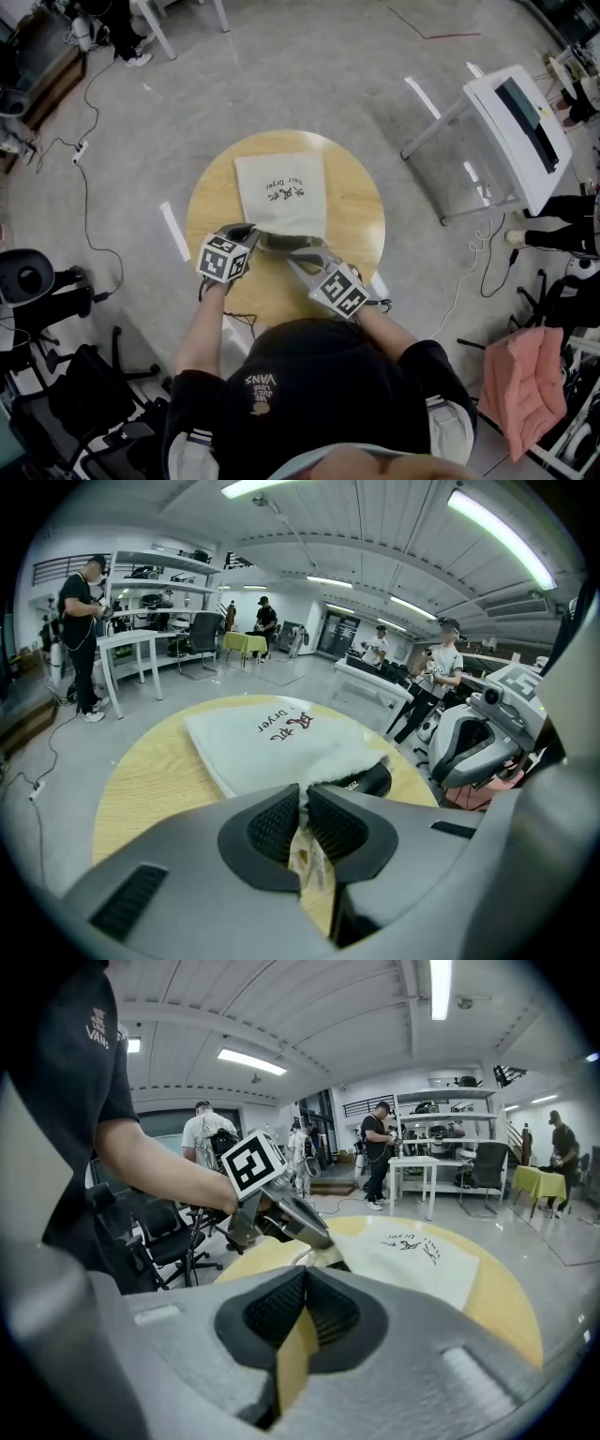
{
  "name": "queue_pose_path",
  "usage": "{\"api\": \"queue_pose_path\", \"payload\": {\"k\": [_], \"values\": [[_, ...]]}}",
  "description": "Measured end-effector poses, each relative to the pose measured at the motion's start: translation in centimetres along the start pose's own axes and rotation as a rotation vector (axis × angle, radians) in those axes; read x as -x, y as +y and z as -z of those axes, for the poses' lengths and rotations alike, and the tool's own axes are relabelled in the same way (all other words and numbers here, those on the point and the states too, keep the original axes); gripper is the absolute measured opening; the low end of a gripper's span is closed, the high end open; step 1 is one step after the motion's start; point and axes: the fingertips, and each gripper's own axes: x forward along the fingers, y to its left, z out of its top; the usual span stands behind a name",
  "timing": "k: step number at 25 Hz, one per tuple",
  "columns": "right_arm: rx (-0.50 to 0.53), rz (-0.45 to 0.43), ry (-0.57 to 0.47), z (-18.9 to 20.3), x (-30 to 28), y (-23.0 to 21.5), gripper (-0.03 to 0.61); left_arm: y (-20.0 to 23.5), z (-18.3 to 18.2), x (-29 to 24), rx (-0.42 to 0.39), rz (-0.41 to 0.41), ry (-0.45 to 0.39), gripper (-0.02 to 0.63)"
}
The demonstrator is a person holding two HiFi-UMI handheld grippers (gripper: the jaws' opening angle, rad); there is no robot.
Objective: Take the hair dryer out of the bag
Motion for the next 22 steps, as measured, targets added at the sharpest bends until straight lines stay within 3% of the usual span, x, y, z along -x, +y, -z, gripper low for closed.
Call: {"api": "queue_pose_path", "payload": {"k": [8,9,10,22], "values": [[0.069,0.028,0.094,1.7,-1.4,-0.9,0.004,0.0,0.1,-0.1,-0.01,0.007,-0.002,0.038],[0.07,0.031,0.109,2.0,-1.6,-1.1,0.065,0.0,0.1,-0.1,-0.011,0.008,-0.003,0.038],[0.072,0.034,0.124,2.4,-1.7,-1.2,0.086,0.0,0.1,-0.1,-0.011,0.008,-0.004,0.038],[0.137,0.064,0.219,3.4,-2.5,-2.7,0.087,-0.3,0.2,0.2,-0.031,0.01,-0.007,0.038]]}}
